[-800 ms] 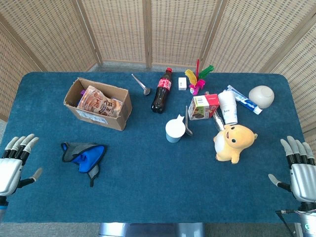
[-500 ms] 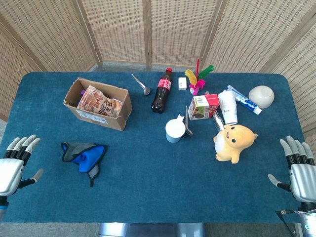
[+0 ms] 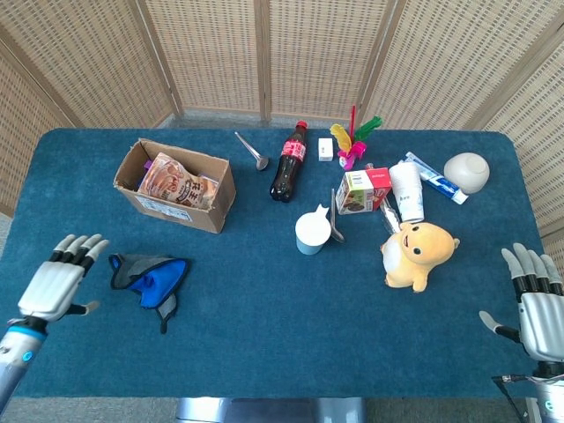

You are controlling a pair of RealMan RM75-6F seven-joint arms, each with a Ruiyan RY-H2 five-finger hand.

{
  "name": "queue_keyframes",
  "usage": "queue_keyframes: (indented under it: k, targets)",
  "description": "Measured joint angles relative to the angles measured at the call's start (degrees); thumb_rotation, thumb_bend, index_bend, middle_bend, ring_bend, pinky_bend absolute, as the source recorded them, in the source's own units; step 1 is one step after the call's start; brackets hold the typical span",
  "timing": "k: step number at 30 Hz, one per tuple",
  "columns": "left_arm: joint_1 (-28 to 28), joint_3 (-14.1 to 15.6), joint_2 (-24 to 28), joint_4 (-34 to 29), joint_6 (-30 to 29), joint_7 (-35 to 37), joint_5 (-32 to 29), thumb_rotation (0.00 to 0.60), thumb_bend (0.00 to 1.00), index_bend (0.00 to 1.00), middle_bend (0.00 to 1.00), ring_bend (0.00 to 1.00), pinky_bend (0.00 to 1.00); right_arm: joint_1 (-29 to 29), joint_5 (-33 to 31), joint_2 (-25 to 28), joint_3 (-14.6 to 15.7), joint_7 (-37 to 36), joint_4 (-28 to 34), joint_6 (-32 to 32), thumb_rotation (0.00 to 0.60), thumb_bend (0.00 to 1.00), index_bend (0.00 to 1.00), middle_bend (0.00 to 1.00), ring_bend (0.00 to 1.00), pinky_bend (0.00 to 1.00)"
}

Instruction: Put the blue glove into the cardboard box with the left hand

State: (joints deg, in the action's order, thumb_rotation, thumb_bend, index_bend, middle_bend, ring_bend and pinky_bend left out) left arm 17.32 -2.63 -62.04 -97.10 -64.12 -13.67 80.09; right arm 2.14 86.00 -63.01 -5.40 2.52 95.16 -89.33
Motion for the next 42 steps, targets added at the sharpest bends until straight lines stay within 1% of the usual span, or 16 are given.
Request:
queue_keyframes:
  k: [4, 9, 11, 12, 13, 15, 16, 17, 19, 21, 26, 30, 33, 36, 39, 42]
  targets:
    - [4.46, -1.07, -3.79, 1.56, 6.27, -5.05, -4.79, 0.6, 0.18, 0.0, 0.0, 0.0, 0.0, -0.09, -0.19, 0.28, -0.19, -0.78, -0.04, -0.15, 0.6, 0.0, 0.0, 0.0, 0.0, 0.0]
    - [8.54, -1.6, -8.4, 3.64, 10.9, -10.94, -9.72, 0.6, 0.18, 0.0, 0.0, 0.0, 0.0, -0.18, -0.62, 0.59, -0.47, -1.78, -0.1, -0.23, 0.6, 0.0, 0.0, 0.0, 0.0, 0.0]
    - [9.6, -1.67, -10.32, 4.66, 11.81, -12.61, -11.33, 0.6, 0.18, 0.05, 0.0, 0.0, 0.05, -0.18, -0.7, 0.72, -0.54, -2.2, -0.16, -0.2, 0.6, 0.0, 0.0, 0.0, 0.0, 0.0]
    - [10.26, -1.66, -11.59, 5.37, 12.34, -13.37, -12.19, 0.6, 0.18, 0.12, 0.05, 0.03, 0.14, -0.19, -0.7, 0.77, -0.56, -2.37, -0.18, -0.2, 0.6, 0.0, 0.0, 0.0, 0.0, 0.0]
    - [10.69, -1.6, -12.5, 5.91, 12.63, -13.79, -12.55, 0.6, 0.18, 0.19, 0.14, 0.09, 0.25, -0.2, -0.71, 0.84, -0.6, -2.62, -0.22, -0.22, 0.6, 0.0, 0.0, 0.0, 0.0, 0.0]
    - [11.45, -1.48, -14.44, 7.01, 12.76, -14.5, -12.72, 0.6, 0.21, 0.42, 0.48, 0.35, 0.57, -0.22, -0.75, 0.95, -0.67, -3.05, -0.29, -0.26, 0.6, 0.0, 0.0, 0.0, 0.0, 0.0]
    - [11.56, -1.41, -15.11, 7.41, 12.43, -14.64, -12.5, 0.6, 0.23, 0.52, 0.61, 0.48, 0.7, -0.24, -0.8, 1.04, -0.72, -3.36, -0.33, -0.29, 0.6, 0.0, 0.0, 0.0, 0.0, 0.0]
    - [11.64, -1.29, -15.67, 7.91, 11.92, -14.85, -12.14, 0.6, 0.24, 0.61, 0.7, 0.57, 0.79, -0.26, -0.83, 1.11, -0.76, -3.6, -0.38, -0.32, 0.6, 0.0, 0.0, 0.0, 0.0, 0.0]
    - [11.8, -0.91, -16.79, 9.02, 10.68, -16.07, -11.45, 0.6, 0.28, 0.7, 0.8, 0.66, 0.89, -0.31, -0.81, 1.26, -0.81, -4.01, -0.44, -0.42, 0.6, 0.0, 0.0, 0.0, 0.0, 0.0]
    - [12.0, -0.66, -17.65, 9.49, 10.23, -17.58, -11.47, 0.6, 0.31, 0.75, 0.85, 0.72, 0.95, -0.36, -0.7, 1.37, -0.82, -4.3, -0.47, -0.53, 0.6, 0.0, 0.0, 0.0, 0.0, 0.0]
    - [12.16, -0.67, -17.73, 7.91, 7.92, -18.19, -10.8, 0.6, 0.32, 0.75, 0.85, 0.72, 0.97, -0.42, -0.71, 1.44, -0.85, -4.41, -0.52, -0.61, 0.6, 0.0, 0.0, 0.0, 0.0, 0.0]
    - [11.95, -1.55, -14.84, 3.5, 4.94, -15.66, -8.2, 0.6, 0.31, 0.75, 0.85, 0.72, 0.97, -0.31, -0.65, 1.32, -0.75, -4.02, -0.56, -0.36, 0.6, 0.0, 0.0, 0.0, 0.0, 0.0]
    - [11.79, -2.96, -10.84, -0.82, 2.08, -13.05, -5.59, 0.6, 0.31, 0.75, 0.85, 0.72, 0.97, -0.32, -0.48, 1.25, -0.68, -3.79, -0.47, -0.43, 0.6, 0.0, 0.0, 0.0, 0.0, 0.0]
    - [11.75, -5.11, -6.1, -4.95, -0.66, -10.71, -3.47, 0.6, 0.31, 0.75, 0.85, 0.72, 0.97, -0.42, -0.48, 1.24, -0.66, -3.7, -0.37, -0.59, 0.6, 0.0, 0.0, 0.0, 0.0, 0.0]
    - [12.01, -8.81, -0.44, -8.8, -3.57, -8.94, -2.2, 0.6, 0.31, 0.75, 0.85, 0.72, 0.97, -0.43, -0.36, 1.21, -0.61, -3.49, -0.34, -0.61, 0.6, 0.0, 0.0, 0.0, 0.0, 0.0]
    - [12.93, -13.08, 3.97, -11.11, -4.95, -8.53, -2.94, 0.6, 0.31, 0.75, 0.85, 0.72, 0.97, -0.35, -0.19, 1.09, -0.51, -3.12, -0.3, -0.49, 0.6, 0.0, 0.0, 0.0, 0.0, 0.0]
